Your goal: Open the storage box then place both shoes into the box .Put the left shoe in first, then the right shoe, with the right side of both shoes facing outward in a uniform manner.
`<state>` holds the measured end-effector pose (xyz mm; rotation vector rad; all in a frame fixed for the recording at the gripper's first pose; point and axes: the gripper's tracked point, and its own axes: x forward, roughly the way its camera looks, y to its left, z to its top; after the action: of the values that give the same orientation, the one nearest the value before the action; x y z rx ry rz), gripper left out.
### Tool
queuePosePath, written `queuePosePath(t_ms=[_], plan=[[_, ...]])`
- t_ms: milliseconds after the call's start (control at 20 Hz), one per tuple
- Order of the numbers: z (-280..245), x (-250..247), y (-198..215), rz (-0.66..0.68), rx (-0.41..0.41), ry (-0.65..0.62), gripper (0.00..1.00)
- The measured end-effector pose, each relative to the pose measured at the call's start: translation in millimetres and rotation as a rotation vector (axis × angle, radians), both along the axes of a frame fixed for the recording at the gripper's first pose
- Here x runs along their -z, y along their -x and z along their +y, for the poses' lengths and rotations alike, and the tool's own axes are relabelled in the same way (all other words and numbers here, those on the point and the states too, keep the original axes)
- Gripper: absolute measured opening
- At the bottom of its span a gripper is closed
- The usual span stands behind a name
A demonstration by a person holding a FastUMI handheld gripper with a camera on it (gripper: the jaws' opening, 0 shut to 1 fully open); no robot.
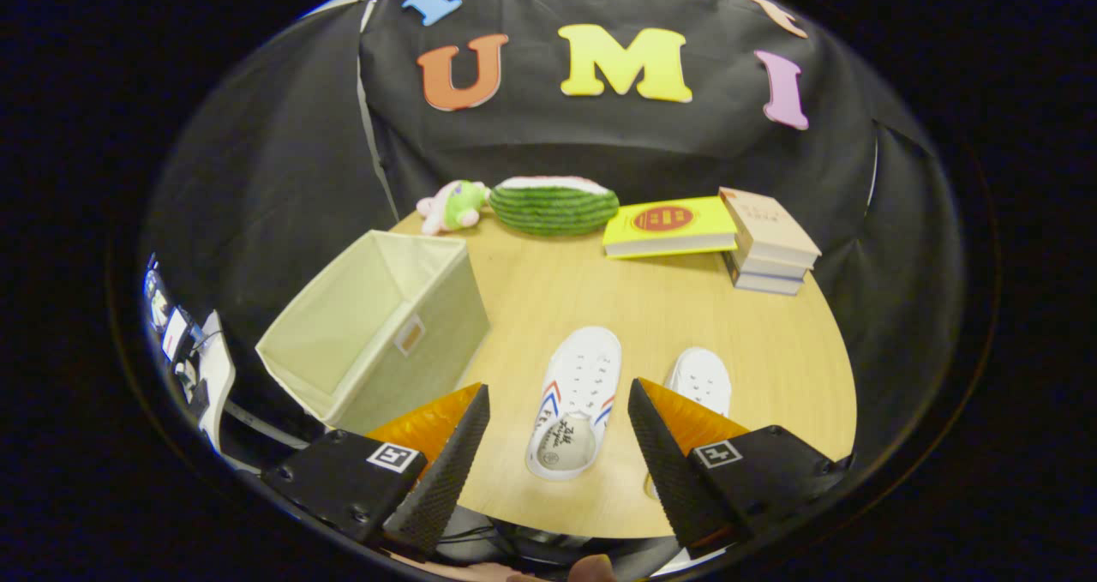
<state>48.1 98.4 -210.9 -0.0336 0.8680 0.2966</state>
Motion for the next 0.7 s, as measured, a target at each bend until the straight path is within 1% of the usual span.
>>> queuePosePath(t_ms=[150,250,350,550,600,700], plan=[[-16,38,1,0.167,0.043,-0.029,1.00],[-23,59,-4,0.235,0.053,-0.014,1.00],[-27,76,-15,0.275,0.060,0.000,1.00],[-33,112,-25,0.392,0.067,0.002,0.87],[-31,119,-26,0.418,0.064,-0.013,0.86],[-25,129,-29,0.461,0.063,-0.054,0.80]])
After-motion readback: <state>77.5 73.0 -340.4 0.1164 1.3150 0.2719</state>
